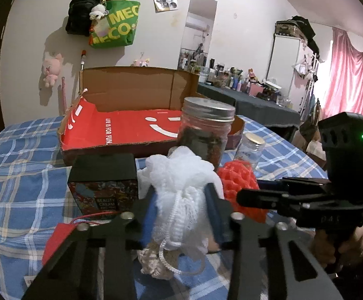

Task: Organize soft objects
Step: 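Grasp the white mesh puff with the left tool while the right tool grasps the red-orange mesh puff, then carry both puffs up and over into the red-lined cardboard box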

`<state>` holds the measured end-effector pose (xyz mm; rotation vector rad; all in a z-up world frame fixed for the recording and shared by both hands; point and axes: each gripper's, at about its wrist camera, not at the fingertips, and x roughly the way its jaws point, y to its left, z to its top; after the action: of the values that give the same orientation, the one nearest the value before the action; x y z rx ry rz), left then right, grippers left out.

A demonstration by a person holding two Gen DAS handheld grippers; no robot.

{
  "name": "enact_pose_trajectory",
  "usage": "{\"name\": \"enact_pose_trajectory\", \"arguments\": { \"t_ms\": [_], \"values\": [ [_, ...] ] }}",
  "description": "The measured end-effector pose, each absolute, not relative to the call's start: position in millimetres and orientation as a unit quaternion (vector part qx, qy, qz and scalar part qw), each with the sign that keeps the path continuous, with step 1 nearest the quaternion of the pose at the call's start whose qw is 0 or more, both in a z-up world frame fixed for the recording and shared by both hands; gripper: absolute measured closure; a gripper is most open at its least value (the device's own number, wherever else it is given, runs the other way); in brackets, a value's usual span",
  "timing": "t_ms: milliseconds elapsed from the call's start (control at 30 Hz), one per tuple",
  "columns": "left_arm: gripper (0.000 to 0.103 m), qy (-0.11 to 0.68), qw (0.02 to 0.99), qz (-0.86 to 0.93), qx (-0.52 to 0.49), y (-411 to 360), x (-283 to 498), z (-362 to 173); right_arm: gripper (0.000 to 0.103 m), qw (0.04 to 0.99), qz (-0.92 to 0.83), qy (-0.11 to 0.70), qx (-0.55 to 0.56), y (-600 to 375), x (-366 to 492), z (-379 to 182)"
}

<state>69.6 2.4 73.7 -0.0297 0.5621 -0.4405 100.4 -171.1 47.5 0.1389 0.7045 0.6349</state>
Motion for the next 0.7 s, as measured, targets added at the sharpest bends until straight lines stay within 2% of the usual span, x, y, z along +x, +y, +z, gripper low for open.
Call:
{"name": "enact_pose_trajectory", "arguments": {
  "t_ms": [100,300,700],
  "values": [
    [0.079,0.269,0.938,-0.218,-0.011,3,65,77,0.07,0.886,0.307,0.335,0.091,-178,97,50],
    [0.088,0.262,0.939,-0.221,-0.014,6,60,82,0.07,0.898,0.3,0.314,0.077,-176,84,65],
    [0.092,0.245,0.944,-0.22,-0.014,14,52,97,0.07,0.904,0.296,0.297,0.08,-182,74,78]
  ]
}}
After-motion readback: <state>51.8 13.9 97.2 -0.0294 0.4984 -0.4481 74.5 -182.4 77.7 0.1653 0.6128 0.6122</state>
